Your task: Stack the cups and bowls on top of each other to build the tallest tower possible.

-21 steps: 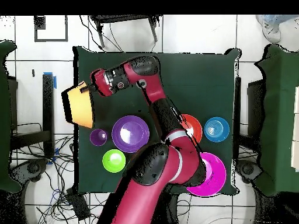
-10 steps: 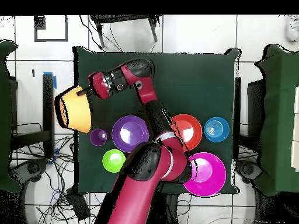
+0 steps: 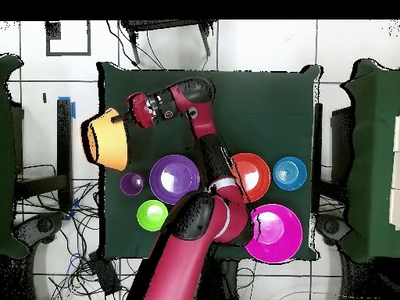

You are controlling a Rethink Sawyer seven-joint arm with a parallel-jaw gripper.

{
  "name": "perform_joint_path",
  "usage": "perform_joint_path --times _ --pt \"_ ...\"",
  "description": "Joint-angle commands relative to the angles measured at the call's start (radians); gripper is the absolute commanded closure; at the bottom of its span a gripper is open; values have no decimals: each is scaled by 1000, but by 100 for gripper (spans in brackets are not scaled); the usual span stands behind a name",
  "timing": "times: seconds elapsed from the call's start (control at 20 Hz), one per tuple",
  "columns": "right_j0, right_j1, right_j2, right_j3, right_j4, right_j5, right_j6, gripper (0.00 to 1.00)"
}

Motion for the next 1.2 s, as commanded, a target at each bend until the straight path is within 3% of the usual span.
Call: perform_joint_path --times 0.05,0.25,0.85,1.2 --pt "7 -8 -105 -128 -108 6 192 100" --pt "9 33 -77 -154 -99 21 193 100" --pt "16 63 -37 -196 -93 80 245 100" --pt "12 117 -14 -257 -167 94 205 100"
